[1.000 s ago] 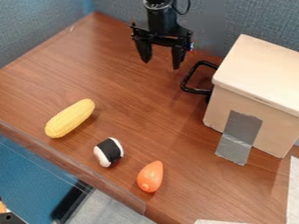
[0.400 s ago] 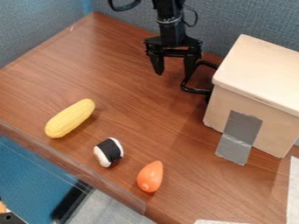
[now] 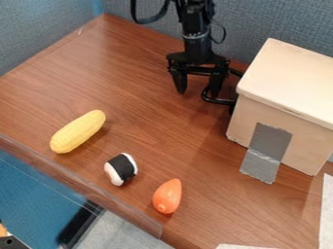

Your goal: I was opening the drawer

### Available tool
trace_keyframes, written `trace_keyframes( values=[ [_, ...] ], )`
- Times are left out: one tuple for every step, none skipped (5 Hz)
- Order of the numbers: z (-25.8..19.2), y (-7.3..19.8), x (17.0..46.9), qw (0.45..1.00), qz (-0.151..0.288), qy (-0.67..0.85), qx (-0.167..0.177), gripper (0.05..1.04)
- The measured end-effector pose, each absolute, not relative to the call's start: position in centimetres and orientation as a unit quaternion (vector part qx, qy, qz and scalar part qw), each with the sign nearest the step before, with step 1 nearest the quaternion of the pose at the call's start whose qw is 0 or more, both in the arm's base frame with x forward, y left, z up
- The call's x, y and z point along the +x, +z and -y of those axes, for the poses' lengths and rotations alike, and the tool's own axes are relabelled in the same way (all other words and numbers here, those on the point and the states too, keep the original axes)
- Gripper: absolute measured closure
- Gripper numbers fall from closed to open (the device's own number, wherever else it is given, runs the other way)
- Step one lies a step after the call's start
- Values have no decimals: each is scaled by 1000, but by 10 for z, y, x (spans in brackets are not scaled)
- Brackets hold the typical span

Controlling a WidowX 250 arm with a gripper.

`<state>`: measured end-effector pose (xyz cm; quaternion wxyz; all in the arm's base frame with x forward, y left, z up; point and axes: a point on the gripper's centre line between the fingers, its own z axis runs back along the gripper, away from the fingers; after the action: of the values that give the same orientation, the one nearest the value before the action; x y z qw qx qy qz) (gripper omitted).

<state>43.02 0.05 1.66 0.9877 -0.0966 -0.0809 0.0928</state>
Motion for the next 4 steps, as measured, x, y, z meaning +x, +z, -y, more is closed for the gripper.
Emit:
trace_keyframes(
  values=[
    [0,16,430,988,80,88,-94,137],
    [1,16,432,988,86,84,-99,399],
    [1,16,431,988,85,82,-96,687],
    [-5,16,430,989,83,82,-94,901]
  ],
)
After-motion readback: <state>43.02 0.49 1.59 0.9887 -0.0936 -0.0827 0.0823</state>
